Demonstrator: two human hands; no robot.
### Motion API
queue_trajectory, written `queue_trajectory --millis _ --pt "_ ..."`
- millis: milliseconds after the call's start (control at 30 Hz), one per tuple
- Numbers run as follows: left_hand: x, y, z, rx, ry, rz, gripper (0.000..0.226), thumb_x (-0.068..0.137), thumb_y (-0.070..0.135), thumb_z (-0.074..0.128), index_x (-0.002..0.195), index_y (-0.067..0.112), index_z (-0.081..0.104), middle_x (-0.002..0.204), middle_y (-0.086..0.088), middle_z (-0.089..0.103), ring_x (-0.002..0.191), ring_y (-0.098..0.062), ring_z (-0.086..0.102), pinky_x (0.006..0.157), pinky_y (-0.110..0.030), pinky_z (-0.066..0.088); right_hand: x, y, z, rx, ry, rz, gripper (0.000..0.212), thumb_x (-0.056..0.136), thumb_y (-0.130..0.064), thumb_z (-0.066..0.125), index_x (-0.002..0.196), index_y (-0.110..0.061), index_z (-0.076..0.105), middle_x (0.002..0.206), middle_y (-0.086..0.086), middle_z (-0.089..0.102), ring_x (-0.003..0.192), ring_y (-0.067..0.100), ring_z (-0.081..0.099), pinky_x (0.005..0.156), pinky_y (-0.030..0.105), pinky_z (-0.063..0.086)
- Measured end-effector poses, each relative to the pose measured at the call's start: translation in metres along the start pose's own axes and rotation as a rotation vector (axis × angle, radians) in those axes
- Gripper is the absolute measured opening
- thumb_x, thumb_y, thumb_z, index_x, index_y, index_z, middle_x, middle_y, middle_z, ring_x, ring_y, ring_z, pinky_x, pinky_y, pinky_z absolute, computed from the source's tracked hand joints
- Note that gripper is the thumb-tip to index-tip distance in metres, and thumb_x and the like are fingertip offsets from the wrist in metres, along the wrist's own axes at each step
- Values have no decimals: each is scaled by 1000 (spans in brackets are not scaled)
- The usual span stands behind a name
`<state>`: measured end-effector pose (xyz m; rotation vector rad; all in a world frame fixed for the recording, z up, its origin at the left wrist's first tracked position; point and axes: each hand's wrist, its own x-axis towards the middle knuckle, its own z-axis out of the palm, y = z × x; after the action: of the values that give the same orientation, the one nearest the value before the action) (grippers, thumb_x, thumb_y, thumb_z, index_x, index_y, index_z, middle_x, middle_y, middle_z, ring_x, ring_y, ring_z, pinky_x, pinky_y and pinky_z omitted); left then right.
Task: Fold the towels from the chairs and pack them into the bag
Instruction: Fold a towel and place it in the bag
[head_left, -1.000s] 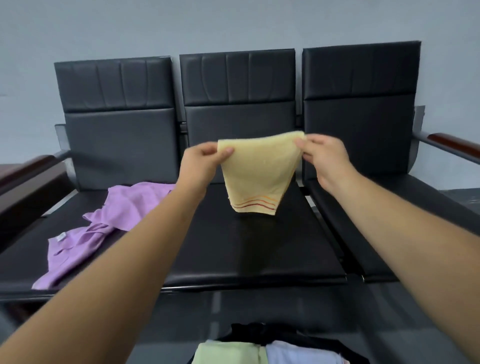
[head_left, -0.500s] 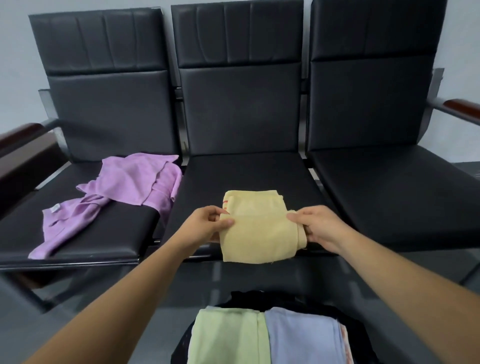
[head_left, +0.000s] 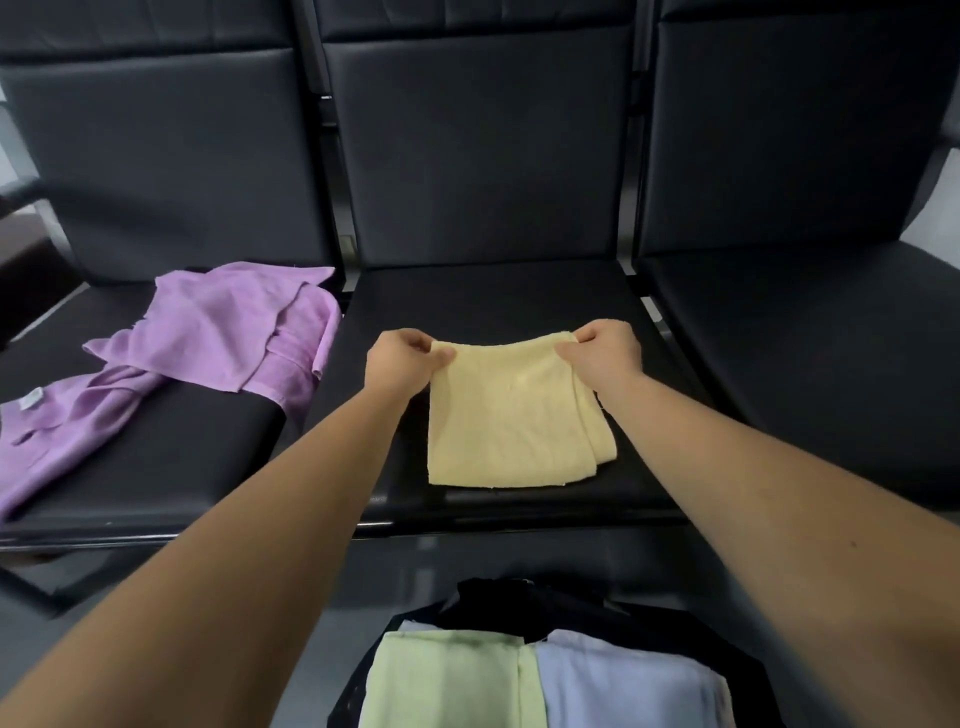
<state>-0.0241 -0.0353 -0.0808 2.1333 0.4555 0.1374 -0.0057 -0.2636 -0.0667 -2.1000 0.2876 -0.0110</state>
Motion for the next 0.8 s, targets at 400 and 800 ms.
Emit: queue_trajectory --millis 400,800 --pt "-1 6 15 95 -182 -226 49 85 37 80 114 6 56 110 -4 60 99 -22 58 80 -33 47 12 -16 4 -57 -319 339 71 77 -27 88 134 -5 53 125 14 61 114 33 62 100 48 52" --pt "-103 18 -27 -463 -224 52 37 85 38 79 115 23 63 115 0 71 103 -22 71 88 -47 60 -81 12 -62 602 -400 173 26 91 -14 75 115 -6 71 108 9 77 101 25 75 95 46 57"
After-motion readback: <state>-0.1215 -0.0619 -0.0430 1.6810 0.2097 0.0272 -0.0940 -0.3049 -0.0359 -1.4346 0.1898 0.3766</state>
